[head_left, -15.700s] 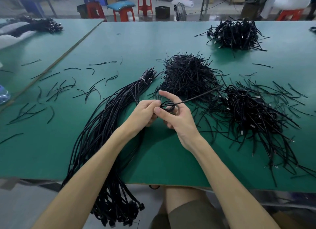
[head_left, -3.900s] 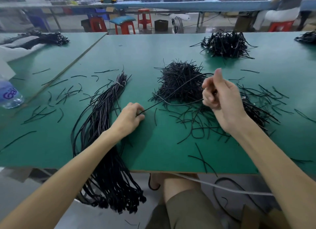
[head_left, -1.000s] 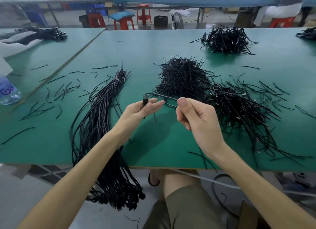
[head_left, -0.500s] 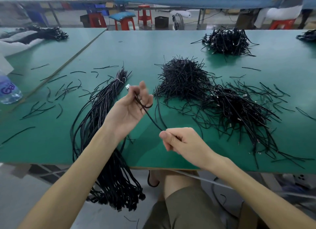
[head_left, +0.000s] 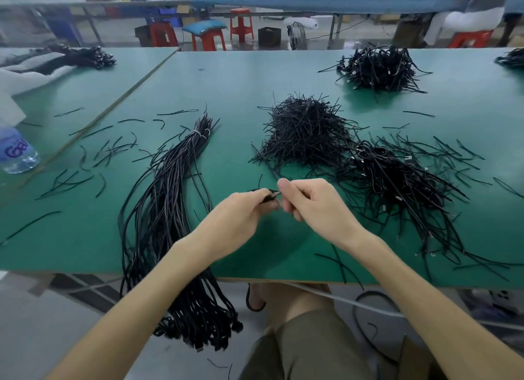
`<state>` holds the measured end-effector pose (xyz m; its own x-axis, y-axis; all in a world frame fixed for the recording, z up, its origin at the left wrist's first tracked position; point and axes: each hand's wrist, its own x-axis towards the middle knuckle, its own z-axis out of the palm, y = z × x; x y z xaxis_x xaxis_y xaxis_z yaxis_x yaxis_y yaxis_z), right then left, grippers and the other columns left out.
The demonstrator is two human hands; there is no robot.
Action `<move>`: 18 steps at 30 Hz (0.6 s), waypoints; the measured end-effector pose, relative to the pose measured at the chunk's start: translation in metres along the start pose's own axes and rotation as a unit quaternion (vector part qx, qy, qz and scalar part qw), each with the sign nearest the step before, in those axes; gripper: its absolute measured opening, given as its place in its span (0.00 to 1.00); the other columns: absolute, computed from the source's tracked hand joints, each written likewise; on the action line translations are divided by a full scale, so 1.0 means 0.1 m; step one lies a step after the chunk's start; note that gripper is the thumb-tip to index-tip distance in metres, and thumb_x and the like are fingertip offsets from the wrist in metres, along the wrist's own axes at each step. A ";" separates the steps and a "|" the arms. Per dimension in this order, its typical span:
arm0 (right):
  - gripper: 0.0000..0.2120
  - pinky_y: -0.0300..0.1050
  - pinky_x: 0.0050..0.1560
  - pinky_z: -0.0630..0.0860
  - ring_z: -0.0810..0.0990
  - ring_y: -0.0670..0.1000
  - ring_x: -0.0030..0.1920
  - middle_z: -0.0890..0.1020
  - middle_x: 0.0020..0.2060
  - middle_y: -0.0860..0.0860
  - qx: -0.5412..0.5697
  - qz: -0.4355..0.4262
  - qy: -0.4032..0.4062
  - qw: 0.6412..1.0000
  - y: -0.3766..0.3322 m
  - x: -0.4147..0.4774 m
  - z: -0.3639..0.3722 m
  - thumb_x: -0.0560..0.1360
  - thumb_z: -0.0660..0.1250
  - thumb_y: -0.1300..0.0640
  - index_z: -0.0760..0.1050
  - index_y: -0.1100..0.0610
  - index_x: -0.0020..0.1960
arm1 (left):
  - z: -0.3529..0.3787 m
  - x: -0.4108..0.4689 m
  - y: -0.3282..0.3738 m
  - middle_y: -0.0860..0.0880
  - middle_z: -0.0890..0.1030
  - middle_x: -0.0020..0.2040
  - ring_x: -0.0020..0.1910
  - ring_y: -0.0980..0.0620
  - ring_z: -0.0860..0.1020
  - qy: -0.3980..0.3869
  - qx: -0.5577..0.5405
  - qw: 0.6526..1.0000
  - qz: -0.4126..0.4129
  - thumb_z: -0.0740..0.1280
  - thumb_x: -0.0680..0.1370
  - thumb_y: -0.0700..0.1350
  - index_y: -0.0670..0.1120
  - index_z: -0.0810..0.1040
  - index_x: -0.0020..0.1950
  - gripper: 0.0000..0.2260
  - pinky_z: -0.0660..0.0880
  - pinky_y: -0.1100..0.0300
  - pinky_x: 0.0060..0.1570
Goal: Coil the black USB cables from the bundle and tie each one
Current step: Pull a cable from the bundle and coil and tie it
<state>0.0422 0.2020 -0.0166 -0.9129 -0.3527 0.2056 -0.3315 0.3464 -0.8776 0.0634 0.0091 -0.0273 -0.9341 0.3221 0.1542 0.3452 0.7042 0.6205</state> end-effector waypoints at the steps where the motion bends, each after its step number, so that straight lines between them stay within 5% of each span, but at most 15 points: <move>1: 0.25 0.40 0.32 0.66 0.69 0.47 0.27 0.73 0.24 0.50 0.026 -0.003 0.004 1.000 -0.04 0.00 0.03 0.85 0.60 0.46 0.74 0.54 0.32 | 0.04 0.00 0.00 0.55 0.84 0.46 0.44 0.55 0.81 0.034 -0.054 0.998 0.014 0.61 0.85 0.39 0.47 0.79 0.52 0.08 0.78 0.51 0.51; 4: 0.23 0.39 0.34 0.67 0.69 0.49 0.29 0.73 0.26 0.50 0.115 -0.019 0.019 0.993 -0.15 0.02 0.09 0.86 0.57 0.50 0.71 0.55 0.33 | 0.09 0.03 0.12 0.58 0.83 0.45 0.47 0.61 0.78 0.094 -0.210 0.972 0.046 0.61 0.85 0.40 0.49 0.79 0.49 0.10 0.75 0.62 0.55; 6: 0.23 0.39 0.35 0.68 0.70 0.48 0.30 0.74 0.26 0.51 0.116 -0.029 0.026 0.992 -0.19 0.01 0.12 0.86 0.57 0.48 0.71 0.55 0.34 | 0.10 0.04 0.20 0.49 0.84 0.42 0.47 0.59 0.78 0.110 -0.314 0.943 0.013 0.61 0.84 0.45 0.44 0.80 0.47 0.12 0.76 0.61 0.55; 8: 0.23 0.43 0.36 0.70 0.72 0.48 0.30 0.76 0.27 0.51 0.063 -0.046 0.027 0.997 -0.22 -0.01 0.14 0.85 0.57 0.47 0.72 0.55 0.35 | 0.10 0.04 0.26 0.35 0.81 0.43 0.45 0.50 0.79 0.103 -0.446 0.889 -0.030 0.60 0.85 0.48 0.34 0.81 0.55 0.18 0.77 0.55 0.53; 9: 0.22 0.45 0.37 0.72 0.74 0.48 0.31 0.78 0.27 0.52 0.035 -0.055 0.026 0.998 -0.22 -0.02 0.15 0.85 0.57 0.46 0.73 0.55 0.36 | 0.10 0.04 0.28 0.36 0.81 0.44 0.44 0.48 0.79 0.092 -0.506 0.856 -0.043 0.59 0.86 0.48 0.33 0.80 0.60 0.19 0.78 0.57 0.48; 11: 0.22 0.47 0.39 0.74 0.76 0.49 0.32 0.79 0.29 0.52 0.000 -0.071 0.019 0.997 -0.23 -0.04 0.17 0.85 0.57 0.47 0.74 0.56 0.38 | 0.07 0.05 0.33 0.41 0.84 0.54 0.52 0.47 0.82 0.088 -0.588 0.801 -0.068 0.57 0.86 0.47 0.35 0.78 0.66 0.19 0.78 0.59 0.41; 13: 0.23 0.47 0.40 0.75 0.78 0.50 0.33 0.80 0.30 0.52 -0.010 -0.071 -0.003 0.997 -0.19 -0.07 0.20 0.85 0.57 0.46 0.74 0.57 0.37 | 0.00 0.12 0.36 0.41 0.83 0.63 0.63 0.44 0.81 0.113 -0.640 0.756 -0.080 0.55 0.87 0.47 0.34 0.76 0.66 0.19 0.80 0.57 0.46; 15: 0.24 0.48 0.40 0.74 0.77 0.52 0.33 0.79 0.30 0.53 -0.002 -0.053 -0.019 0.998 -0.11 -0.10 0.23 0.85 0.56 0.45 0.73 0.56 0.36 | -0.13 0.16 0.34 0.43 0.85 0.56 0.55 0.46 0.84 0.142 -0.677 0.718 -0.077 0.53 0.87 0.47 0.37 0.76 0.63 0.17 0.80 0.56 0.53; 18: 0.26 0.49 0.39 0.72 0.75 0.53 0.33 0.78 0.30 0.55 -0.040 -0.017 -0.041 0.998 0.04 -0.13 0.23 0.85 0.56 0.41 0.72 0.56 0.35 | -0.41 0.11 0.25 0.56 0.72 0.32 0.29 0.56 0.69 0.125 -0.719 0.680 -0.072 0.56 0.87 0.49 0.44 0.77 0.52 0.14 0.70 0.64 0.35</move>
<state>0.0584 0.1884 -0.0328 -0.8796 -0.4336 0.1958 -0.3825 0.4000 -0.8329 0.0581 0.0047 0.0212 -0.9970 0.0721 0.0267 -0.0304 -0.6883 0.7248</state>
